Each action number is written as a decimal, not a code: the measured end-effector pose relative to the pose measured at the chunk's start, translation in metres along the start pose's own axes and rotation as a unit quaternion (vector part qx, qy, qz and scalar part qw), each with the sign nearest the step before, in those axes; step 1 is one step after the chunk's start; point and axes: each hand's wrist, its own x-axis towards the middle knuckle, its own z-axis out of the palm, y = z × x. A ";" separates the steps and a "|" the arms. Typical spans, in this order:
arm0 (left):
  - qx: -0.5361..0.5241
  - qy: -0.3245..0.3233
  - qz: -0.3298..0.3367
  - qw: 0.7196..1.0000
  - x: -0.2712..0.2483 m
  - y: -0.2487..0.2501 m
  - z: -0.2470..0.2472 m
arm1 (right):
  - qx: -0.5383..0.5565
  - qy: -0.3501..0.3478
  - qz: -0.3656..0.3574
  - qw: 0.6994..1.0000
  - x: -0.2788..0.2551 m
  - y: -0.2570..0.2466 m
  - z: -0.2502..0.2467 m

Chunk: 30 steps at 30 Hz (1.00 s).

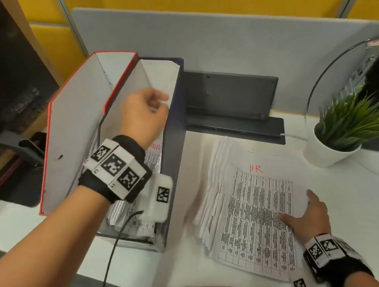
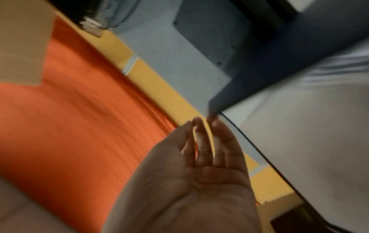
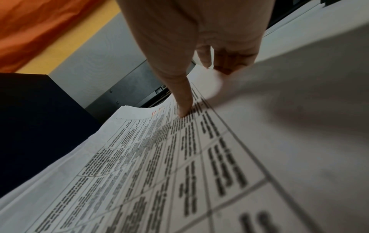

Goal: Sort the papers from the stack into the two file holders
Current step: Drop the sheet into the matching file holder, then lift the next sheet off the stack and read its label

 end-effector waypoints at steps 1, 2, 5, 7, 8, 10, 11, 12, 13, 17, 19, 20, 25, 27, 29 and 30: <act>-0.048 0.017 0.027 0.998 -0.002 0.012 0.005 | -0.002 -0.002 0.002 1.000 0.000 0.000 0.000; -0.092 0.028 0.051 0.994 -0.006 0.023 0.011 | -0.003 -0.004 0.005 1.000 0.000 0.000 0.001; -0.144 -0.001 0.117 0.983 -0.025 0.042 0.038 | -0.002 -0.010 0.010 1.000 0.000 0.000 0.001; -0.099 -0.052 0.141 0.984 -0.040 0.040 0.061 | 0.000 -0.013 0.010 1.000 0.000 0.001 0.002; -0.068 -0.076 0.139 0.985 -0.047 0.036 0.074 | 0.002 -0.012 0.008 1.000 0.000 0.001 0.002; -0.008 -0.122 0.101 0.987 -0.060 0.021 0.097 | 0.003 -0.008 0.002 1.000 0.000 0.002 0.002; 0.017 -0.151 0.066 0.986 -0.065 0.012 0.108 | 0.002 -0.007 0.000 1.000 0.000 0.002 0.002; 0.043 -0.183 0.027 0.982 -0.069 0.003 0.117 | 0.002 -0.007 0.000 1.000 0.000 0.002 0.002; 0.076 -0.216 -0.012 0.973 -0.072 -0.007 0.125 | 0.002 -0.010 0.001 1.000 -0.001 0.002 0.002; 0.211 -0.292 -0.132 0.923 -0.074 -0.039 0.146 | 0.000 -0.025 0.000 1.000 -0.003 0.003 0.005; 0.225 -0.298 -0.161 0.914 -0.073 -0.049 0.153 | -0.006 -0.032 -0.001 0.999 -0.004 0.004 0.005; 0.224 -0.293 -0.165 0.915 -0.072 -0.052 0.155 | -0.012 -0.036 0.000 0.999 -0.004 0.003 0.004; 0.160 -0.249 -0.137 0.945 -0.070 -0.059 0.162 | -0.086 -0.008 -0.014 0.996 -0.007 -0.002 0.001; 0.133 -0.231 -0.123 0.956 -0.072 -0.062 0.165 | -0.077 0.002 -0.044 0.996 -0.007 -0.004 0.002; 0.120 -0.224 -0.113 0.961 -0.073 -0.065 0.165 | -0.032 -0.021 -0.062 0.997 -0.007 -0.008 0.004; 0.122 -0.223 -0.105 0.961 -0.073 -0.066 0.165 | -0.003 -0.041 -0.064 0.997 -0.008 -0.010 0.005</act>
